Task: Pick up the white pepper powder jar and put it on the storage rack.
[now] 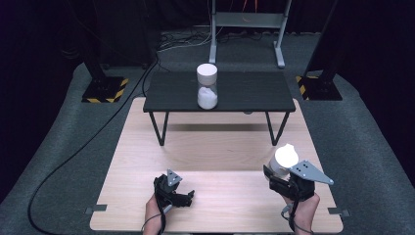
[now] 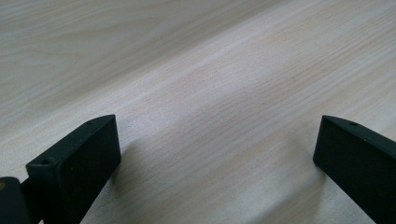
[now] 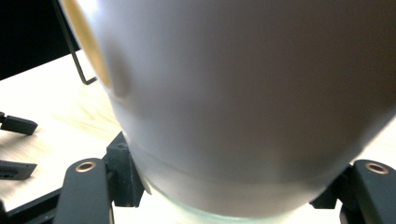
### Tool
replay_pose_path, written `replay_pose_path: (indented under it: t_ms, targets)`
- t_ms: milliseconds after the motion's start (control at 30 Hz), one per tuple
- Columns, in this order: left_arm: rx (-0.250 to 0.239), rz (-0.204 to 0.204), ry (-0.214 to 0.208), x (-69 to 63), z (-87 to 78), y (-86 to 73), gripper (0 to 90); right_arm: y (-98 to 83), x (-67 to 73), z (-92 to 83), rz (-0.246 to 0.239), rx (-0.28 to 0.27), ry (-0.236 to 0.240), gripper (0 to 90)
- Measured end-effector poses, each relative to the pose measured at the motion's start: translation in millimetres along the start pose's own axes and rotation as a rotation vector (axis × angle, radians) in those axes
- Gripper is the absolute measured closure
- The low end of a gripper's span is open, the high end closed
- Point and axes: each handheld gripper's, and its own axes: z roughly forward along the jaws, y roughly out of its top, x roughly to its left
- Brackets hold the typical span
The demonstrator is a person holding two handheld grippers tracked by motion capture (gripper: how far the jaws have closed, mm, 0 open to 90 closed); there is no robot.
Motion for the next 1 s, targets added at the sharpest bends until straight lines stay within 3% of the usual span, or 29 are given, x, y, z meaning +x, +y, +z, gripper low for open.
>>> replay_pose_path:
  t_ms: [600,1000]
  targets:
    - [0.0,0.0,0.001,-0.2,0.0,-0.1,0.5,23.2,-19.9,22.6,0.02,0.012,0.045,30.4]
    - [0.0,0.0,0.001,-0.2,0.0,0.0,0.5,38.9,-41.5,38.2,0.011,0.063,0.103,30.4]
